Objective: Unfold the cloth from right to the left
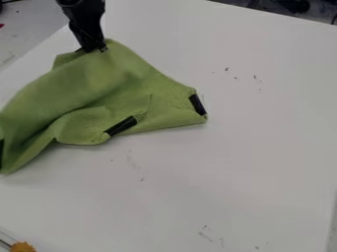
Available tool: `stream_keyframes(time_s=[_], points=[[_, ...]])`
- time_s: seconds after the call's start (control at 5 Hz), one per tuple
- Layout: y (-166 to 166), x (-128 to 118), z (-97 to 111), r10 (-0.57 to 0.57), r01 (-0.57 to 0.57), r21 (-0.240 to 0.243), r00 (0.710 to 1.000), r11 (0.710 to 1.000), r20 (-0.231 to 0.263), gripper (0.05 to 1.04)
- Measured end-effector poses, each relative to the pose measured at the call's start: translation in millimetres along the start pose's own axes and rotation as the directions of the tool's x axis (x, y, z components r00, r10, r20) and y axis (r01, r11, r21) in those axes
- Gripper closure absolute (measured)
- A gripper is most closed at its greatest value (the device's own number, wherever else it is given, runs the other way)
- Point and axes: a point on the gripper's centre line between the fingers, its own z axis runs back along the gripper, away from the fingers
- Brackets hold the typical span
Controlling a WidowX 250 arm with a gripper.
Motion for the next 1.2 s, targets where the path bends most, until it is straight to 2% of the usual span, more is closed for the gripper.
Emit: stream_keyframes(time_s=[0.2, 0.6, 0.8, 1.0, 1.2], points=[[22, 4, -17, -0.027, 0.027, -0.018, 0.999, 0.999, 0.017, 1.029], [49, -7, -70, -0.072, 0.074, -0.083, 0.997, 0.994, 0.034, 1.015], [53, -8, -80, -0.096, 0.098, -0.106, 0.995, 0.989, 0.022, 0.872], [55, -7, -81, -0.13, 0.131, -0.099, 0.991, 0.987, 0.017, 0.618], [51, -5, -82, -0.148, 0.147, -0.098, 0.989, 0.984, 0.0, 0.31]])
